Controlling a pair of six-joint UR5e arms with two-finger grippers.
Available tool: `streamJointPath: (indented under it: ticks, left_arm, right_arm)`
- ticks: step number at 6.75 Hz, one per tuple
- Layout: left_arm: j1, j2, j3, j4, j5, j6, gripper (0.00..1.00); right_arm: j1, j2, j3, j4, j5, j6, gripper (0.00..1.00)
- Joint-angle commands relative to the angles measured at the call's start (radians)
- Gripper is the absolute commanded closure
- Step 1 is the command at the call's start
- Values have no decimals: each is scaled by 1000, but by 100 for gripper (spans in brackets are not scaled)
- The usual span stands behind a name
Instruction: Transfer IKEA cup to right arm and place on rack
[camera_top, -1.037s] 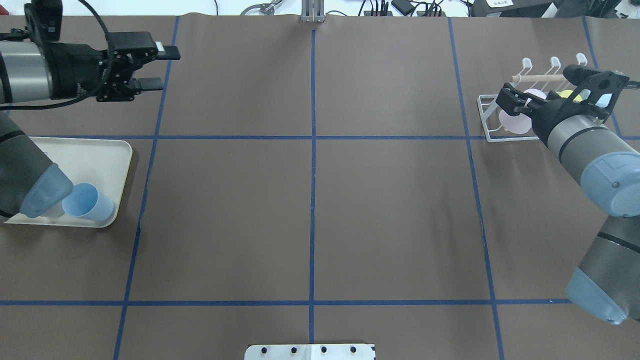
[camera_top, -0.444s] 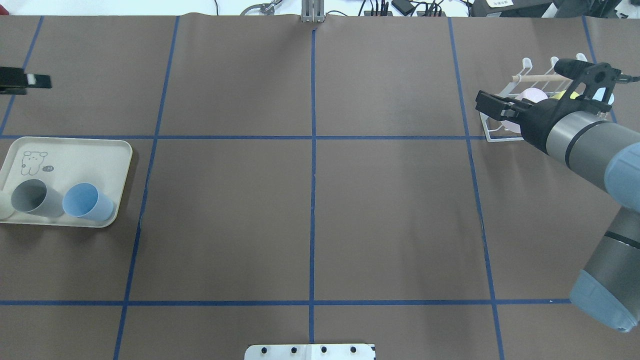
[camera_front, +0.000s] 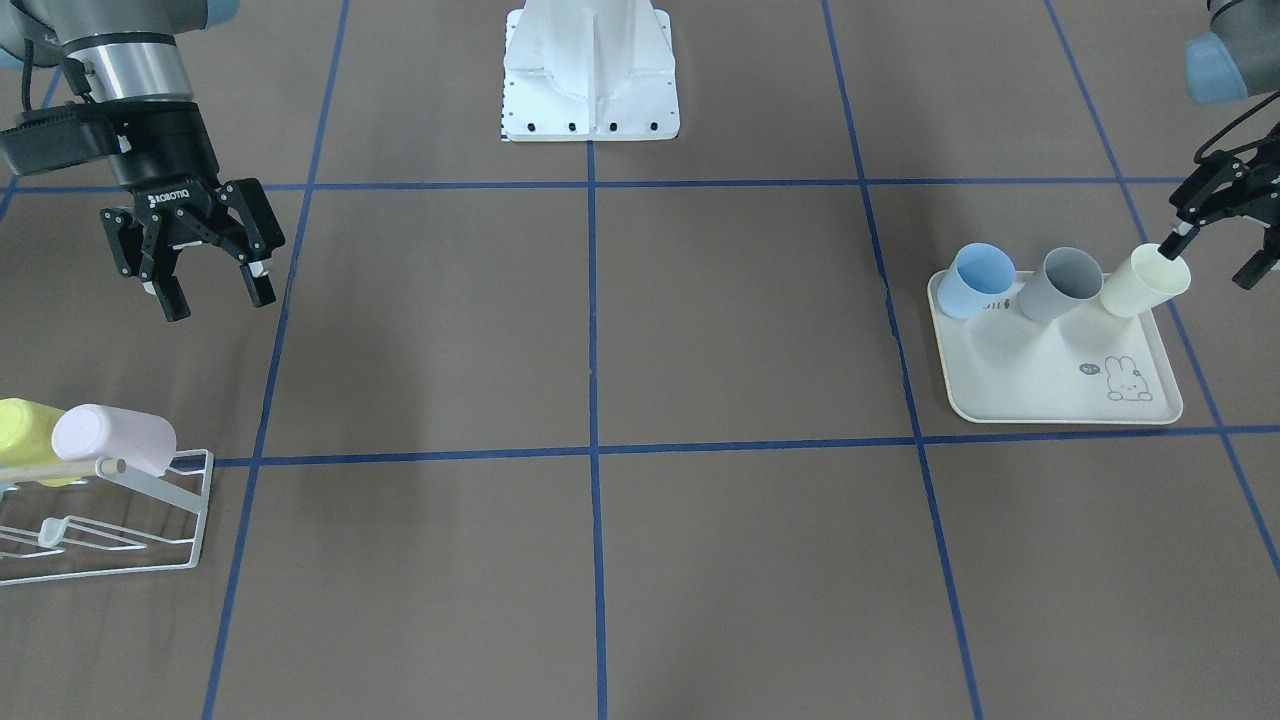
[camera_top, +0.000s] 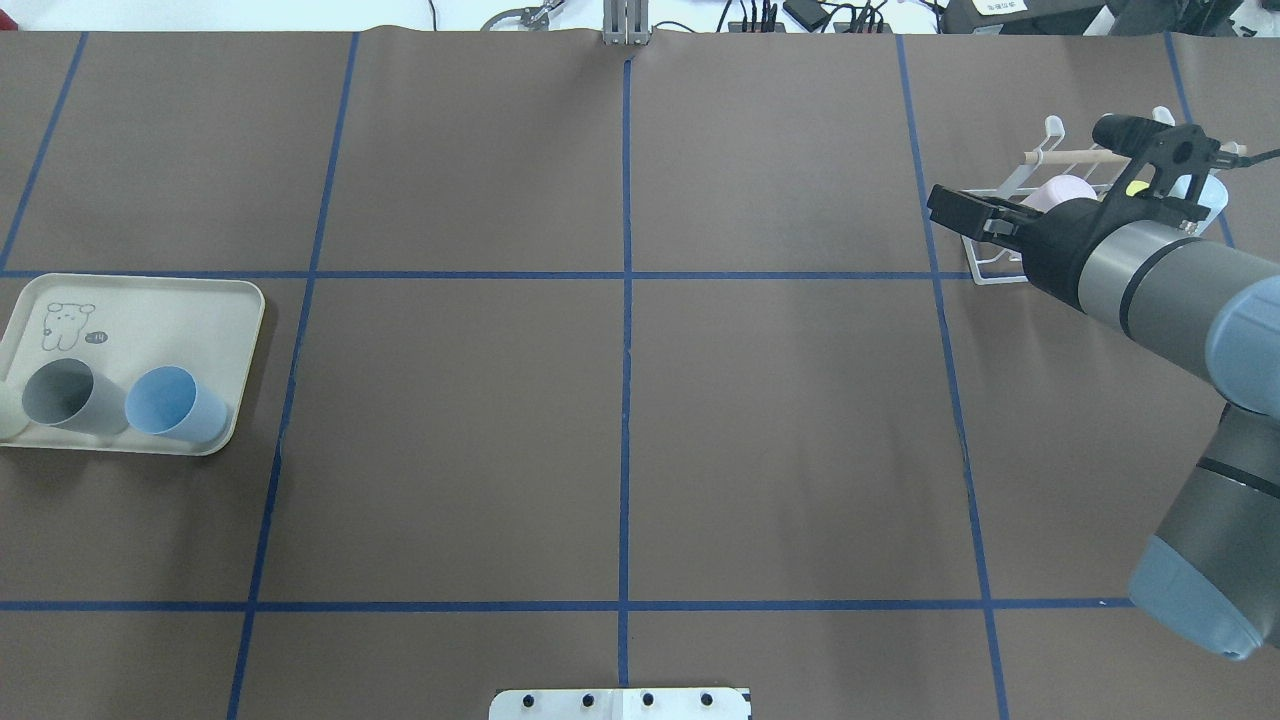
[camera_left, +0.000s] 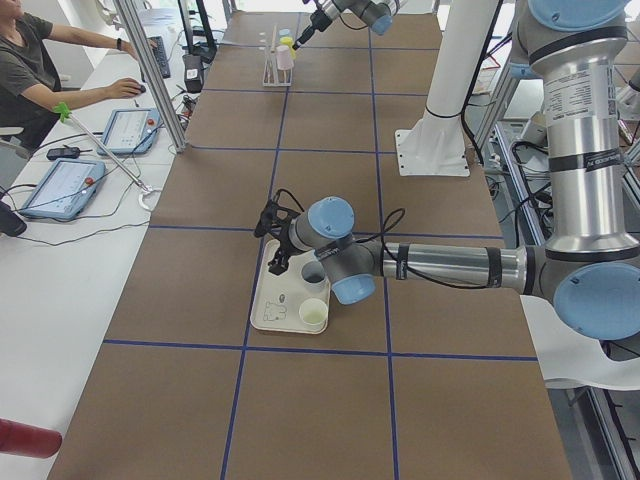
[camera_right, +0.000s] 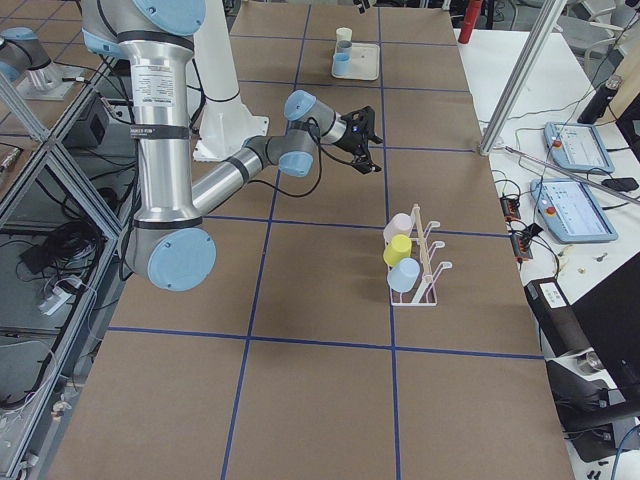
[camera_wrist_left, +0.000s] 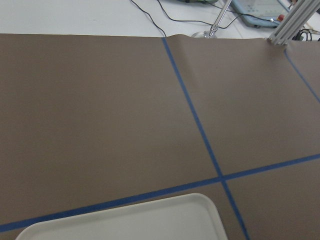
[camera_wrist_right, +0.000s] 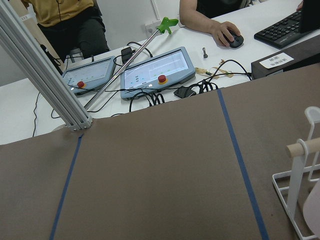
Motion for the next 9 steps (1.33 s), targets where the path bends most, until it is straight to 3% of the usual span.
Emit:
streamJointPath:
  ticks: [1, 3, 6, 9]
  left_arm:
    - [-1, 60, 2, 103, 3, 198, 0]
    - [11, 67, 52, 189, 119, 347, 1]
    - [13, 44, 131, 183, 130, 406, 18]
    - [46, 45, 136, 181, 126, 408, 15]
  right_arm:
    - [-1, 13, -4, 1, 14, 18, 0]
    - [-1, 21, -10, 1, 30, 20, 0]
    - [-3, 31, -13, 1, 31, 32, 0]
    - [-3, 38, -16, 1, 33, 32, 0]
